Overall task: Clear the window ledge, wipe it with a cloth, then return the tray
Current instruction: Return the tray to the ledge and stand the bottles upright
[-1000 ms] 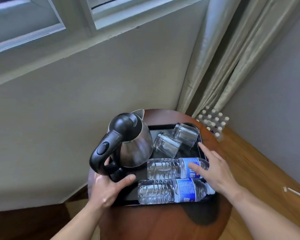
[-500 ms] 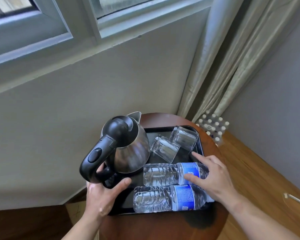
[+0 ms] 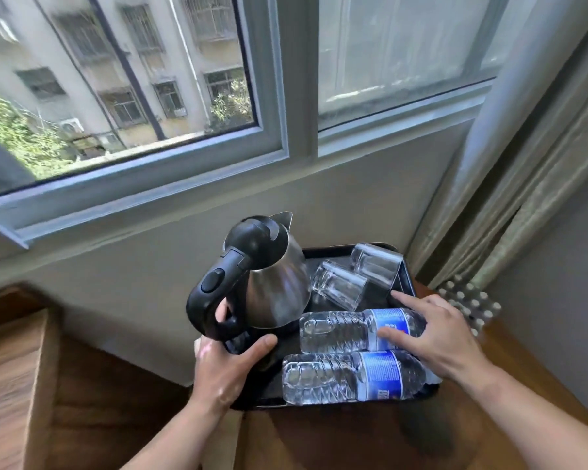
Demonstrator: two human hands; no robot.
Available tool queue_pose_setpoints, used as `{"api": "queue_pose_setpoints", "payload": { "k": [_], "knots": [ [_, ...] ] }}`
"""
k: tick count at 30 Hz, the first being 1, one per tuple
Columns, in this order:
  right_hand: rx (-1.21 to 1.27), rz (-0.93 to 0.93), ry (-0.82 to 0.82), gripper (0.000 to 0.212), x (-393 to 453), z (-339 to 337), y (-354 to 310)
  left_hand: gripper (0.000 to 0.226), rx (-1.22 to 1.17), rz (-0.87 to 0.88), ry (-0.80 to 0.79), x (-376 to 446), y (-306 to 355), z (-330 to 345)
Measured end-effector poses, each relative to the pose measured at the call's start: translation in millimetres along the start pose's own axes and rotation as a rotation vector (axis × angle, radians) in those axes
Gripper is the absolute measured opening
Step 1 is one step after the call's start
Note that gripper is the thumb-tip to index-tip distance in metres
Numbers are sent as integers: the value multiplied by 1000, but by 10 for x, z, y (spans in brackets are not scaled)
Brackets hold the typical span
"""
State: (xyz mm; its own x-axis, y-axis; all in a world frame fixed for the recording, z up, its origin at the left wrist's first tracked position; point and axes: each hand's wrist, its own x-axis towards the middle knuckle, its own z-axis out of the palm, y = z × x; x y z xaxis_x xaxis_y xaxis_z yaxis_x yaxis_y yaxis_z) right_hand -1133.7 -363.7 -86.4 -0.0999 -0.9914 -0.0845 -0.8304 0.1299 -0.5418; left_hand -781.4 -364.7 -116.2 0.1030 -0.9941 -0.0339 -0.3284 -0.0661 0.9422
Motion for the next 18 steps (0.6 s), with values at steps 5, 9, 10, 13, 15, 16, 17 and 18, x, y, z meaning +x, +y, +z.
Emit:
{"api": "queue_pose_setpoints", "payload": {
  "k": [5, 9, 10, 13, 15, 16, 17, 18],
  "knots": [
    [-29, -115, 17, 110, -68, -143, -728, 88, 8, 64, 107, -222, 399, -702],
    [-30, -209, 10, 106, -212, -128, -1345, 73, -28, 66, 176, -480, 561, -1307],
    [-29, -231, 9, 105, -261, -105, -1506, 66, -24, 60, 191, -556, 589, -1467],
    [-18, -290, -2, 105, -441, 1, -1984, 57, -25, 29, 244, -792, 609, -1967],
    [-9, -324, -30, 105, -587, 116, -2298, 53, -42, -17, 293, -977, 584, -2312],
    [-3, -340, -45, 105, -671, 192, -2458, 52, -51, -28, 311, -1084, 563, -2500],
    [5, -359, -59, 105, -758, 274, -2621, 53, -54, -36, 328, -1190, 536, -2692],
    [12, -376, -69, 104, -852, 362, -2785, 54, -43, -50, 342, -1302, 504, -2887]
  ]
}}
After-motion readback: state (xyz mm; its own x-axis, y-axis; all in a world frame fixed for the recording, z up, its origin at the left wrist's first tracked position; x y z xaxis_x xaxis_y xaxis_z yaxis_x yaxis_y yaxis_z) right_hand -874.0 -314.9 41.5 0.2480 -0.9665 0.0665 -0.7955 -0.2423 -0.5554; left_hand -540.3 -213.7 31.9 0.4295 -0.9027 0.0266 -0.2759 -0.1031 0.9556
